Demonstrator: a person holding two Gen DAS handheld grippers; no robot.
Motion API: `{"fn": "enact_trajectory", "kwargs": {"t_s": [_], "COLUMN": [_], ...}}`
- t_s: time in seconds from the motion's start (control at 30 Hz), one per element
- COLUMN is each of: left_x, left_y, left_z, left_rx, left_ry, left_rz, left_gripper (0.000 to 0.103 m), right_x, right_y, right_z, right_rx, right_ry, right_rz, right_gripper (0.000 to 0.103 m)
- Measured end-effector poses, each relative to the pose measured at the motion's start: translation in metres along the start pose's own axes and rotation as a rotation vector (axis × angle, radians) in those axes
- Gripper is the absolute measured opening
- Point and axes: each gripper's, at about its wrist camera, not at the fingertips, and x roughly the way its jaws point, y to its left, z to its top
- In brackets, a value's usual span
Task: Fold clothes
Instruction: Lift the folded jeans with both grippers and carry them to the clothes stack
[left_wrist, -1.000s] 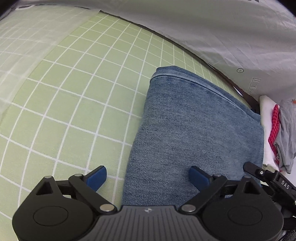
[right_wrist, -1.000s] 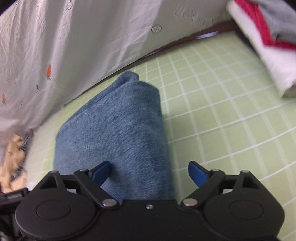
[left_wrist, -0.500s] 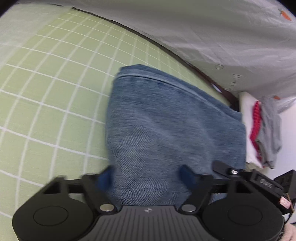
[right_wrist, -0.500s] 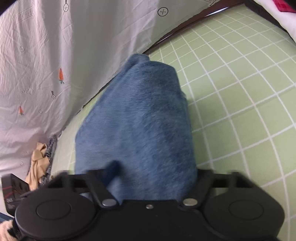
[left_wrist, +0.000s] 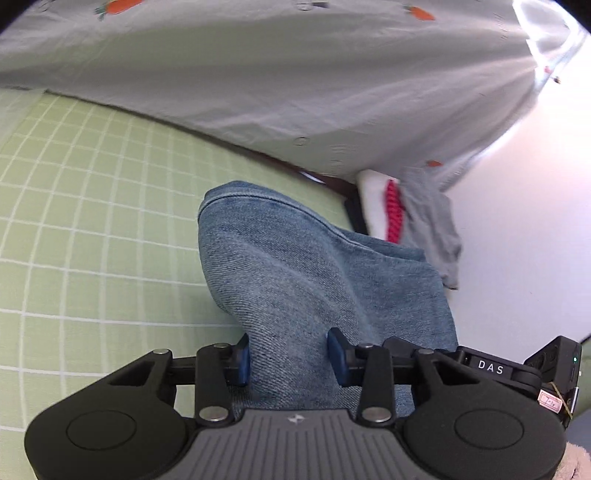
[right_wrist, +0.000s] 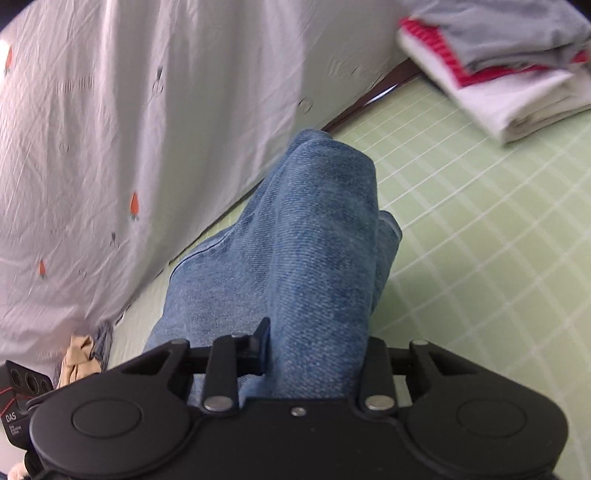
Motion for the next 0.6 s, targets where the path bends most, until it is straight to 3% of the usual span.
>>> {"fn": "enact_trajectory", "kwargs": {"t_s": [0.17, 0.27, 0.43, 0.6], "left_x": [0.019, 0.044, 0.108, 0.191], "left_y": [-0.061, -0.099, -0.175, -0.255], "left_z": [0.002, 0.009, 0.024, 0.046], "left_rx": [0.126, 0.126, 0.143, 0.19], "left_ry": [-0.004, -0.026, -0.083, -0.136], "left_rz": [-0.051, -0.088, -0.119, -0.144], "left_gripper": [0.041, 0.041, 0.041, 0.041], "right_x": [-0.046, -0.067, -0.101, -0.126], "right_y": [-0.023, -0.043, -0.095, -0.14], "right_z": [0.016, 0.04, 0.105, 0.188], "right_rx": [-0.018, -0.022, -0.08, -0.252], "right_ry": [-0.09, -0.148, -0.225, -0.294], "right_rz": [-0.022, -0.025, -0.023, -0.078], "right_gripper": [0.031, 0.031, 0.031, 0.031]}}
